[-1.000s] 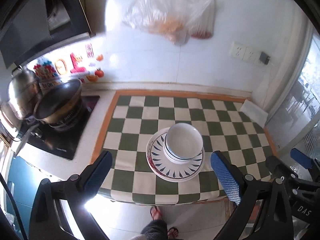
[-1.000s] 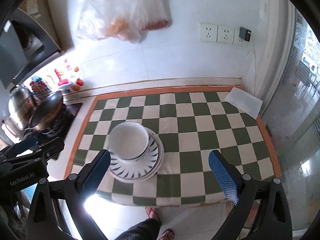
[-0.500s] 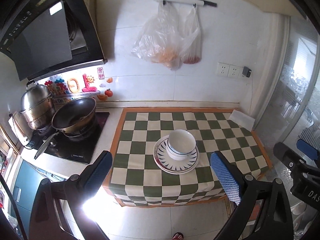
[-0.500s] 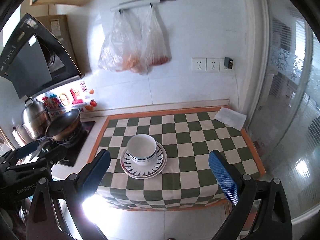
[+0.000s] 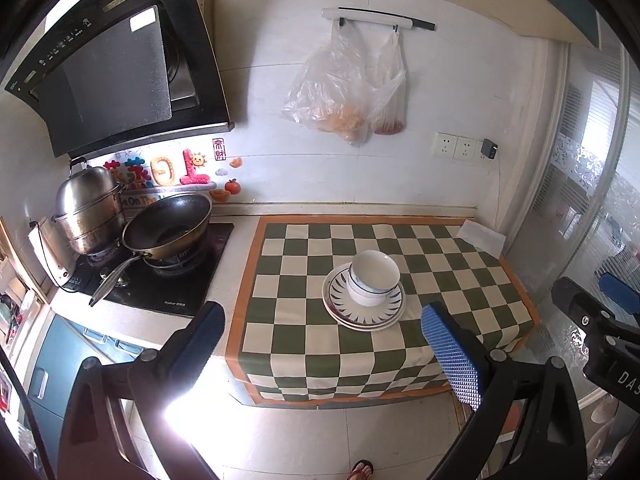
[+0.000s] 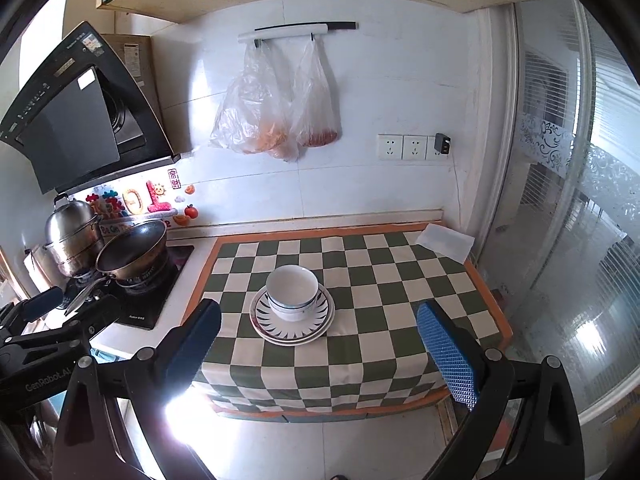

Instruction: Organize plates and bowls

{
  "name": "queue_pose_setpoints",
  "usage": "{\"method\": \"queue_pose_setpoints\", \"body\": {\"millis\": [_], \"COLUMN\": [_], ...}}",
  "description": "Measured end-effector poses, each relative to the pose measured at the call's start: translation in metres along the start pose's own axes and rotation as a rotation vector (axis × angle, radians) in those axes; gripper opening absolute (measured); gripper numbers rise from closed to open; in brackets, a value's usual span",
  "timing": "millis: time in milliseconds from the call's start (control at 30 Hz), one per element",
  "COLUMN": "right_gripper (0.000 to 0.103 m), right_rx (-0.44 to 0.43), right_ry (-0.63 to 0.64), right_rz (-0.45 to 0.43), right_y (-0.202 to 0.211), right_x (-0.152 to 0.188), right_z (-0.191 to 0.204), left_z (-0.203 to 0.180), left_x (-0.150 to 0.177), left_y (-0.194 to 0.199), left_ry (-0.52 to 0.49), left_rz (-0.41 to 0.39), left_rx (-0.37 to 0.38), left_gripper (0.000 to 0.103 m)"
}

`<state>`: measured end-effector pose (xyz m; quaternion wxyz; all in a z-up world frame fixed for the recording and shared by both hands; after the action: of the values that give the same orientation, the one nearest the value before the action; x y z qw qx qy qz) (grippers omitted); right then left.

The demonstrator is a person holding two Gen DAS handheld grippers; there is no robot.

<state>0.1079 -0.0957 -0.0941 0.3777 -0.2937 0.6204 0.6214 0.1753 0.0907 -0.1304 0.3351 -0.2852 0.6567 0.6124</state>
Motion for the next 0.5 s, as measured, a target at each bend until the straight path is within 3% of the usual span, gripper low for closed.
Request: {"method": "queue_pose_setpoints", "body": {"millis": [500], "right_gripper": [0.101], "right_rx": [0.009], "right_ry": [0.002], "right_rz": [0.006], "right_y": [0.003], "right_x": [0.011], "right_z": [0.008], "left_z": [0.004], "left_x": [0.007], "left_y": [0.007], "left_ry": [-0.008], "left_rz": [-0.004], "left_rx": [-0.007], "left_gripper": [0.101]}}
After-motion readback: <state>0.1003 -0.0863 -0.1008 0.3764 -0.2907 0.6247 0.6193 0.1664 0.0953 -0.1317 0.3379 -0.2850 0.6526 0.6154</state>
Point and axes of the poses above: each gripper's, at about its wrist camera, not at the fingertips, and y roughly against the way its jaws point, z to its left, x to its underside, the point moved 9 cm from there along -y, roughly the way its jaws point, and after that the axes turned 2 degrees about -y, right-handed, at the moved point
